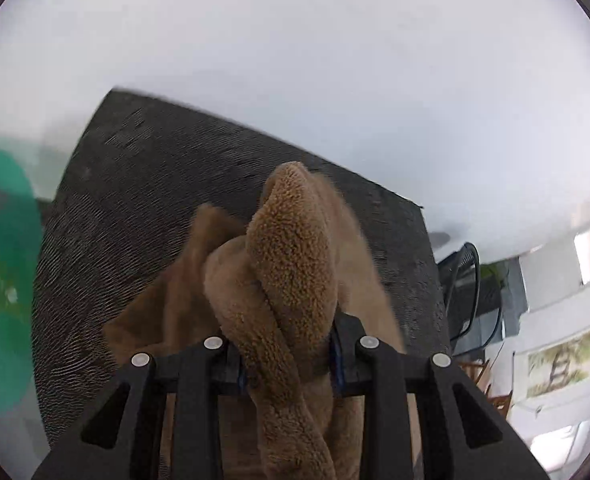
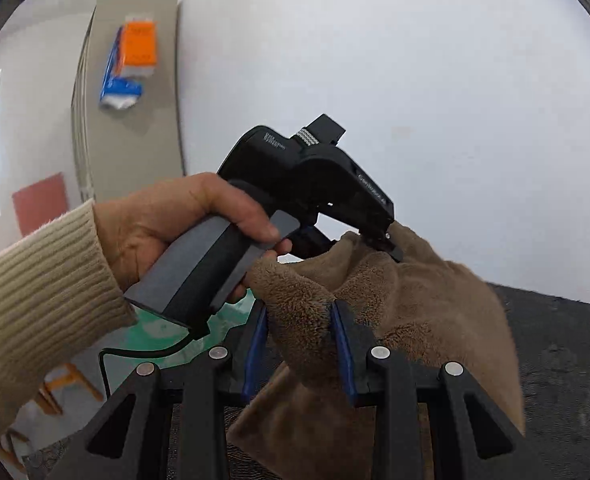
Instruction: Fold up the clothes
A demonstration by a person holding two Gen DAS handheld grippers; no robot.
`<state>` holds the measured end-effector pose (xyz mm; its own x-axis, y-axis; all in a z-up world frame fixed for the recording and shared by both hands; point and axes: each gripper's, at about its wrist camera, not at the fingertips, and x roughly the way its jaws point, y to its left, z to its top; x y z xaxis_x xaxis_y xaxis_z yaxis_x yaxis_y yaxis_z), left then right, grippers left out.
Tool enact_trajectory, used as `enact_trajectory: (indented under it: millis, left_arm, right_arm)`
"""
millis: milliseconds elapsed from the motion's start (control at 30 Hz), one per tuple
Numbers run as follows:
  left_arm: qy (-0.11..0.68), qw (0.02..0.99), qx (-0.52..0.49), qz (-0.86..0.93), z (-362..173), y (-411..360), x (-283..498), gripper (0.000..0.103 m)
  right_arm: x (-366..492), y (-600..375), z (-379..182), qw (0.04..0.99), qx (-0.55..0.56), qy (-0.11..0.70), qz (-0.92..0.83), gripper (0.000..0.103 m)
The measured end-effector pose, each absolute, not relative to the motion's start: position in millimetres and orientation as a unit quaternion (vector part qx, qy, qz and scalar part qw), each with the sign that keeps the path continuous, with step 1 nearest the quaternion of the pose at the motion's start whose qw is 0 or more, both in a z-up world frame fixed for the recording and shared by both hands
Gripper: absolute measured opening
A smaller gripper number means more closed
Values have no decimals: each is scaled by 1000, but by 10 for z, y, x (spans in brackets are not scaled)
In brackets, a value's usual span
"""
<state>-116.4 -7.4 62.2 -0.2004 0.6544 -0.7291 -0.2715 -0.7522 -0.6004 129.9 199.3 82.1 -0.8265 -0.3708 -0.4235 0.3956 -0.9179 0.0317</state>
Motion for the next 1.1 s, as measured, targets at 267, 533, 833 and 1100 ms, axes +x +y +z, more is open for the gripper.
enact_trajectory:
  millis: [267,533,833,1100]
  left_arm:
    - [-226,337,-547,732,2,-290,-1196,38]
    - [-279,342,-545,713,-214,-352,-1157,54]
    - [-276,329,-544,721,-145,-279,-1015,58]
    - [-301,319,-536,721,-119,-484,-713,80]
  right_arm:
    - [1336,1516,368,209,279,79,-934,33]
    - [1417,1496,309,211,300,88,-926,33]
    - [1707,1526,386,242,310,64,-917,34]
    - [1728,2208,578,200,276,-11,-940,89]
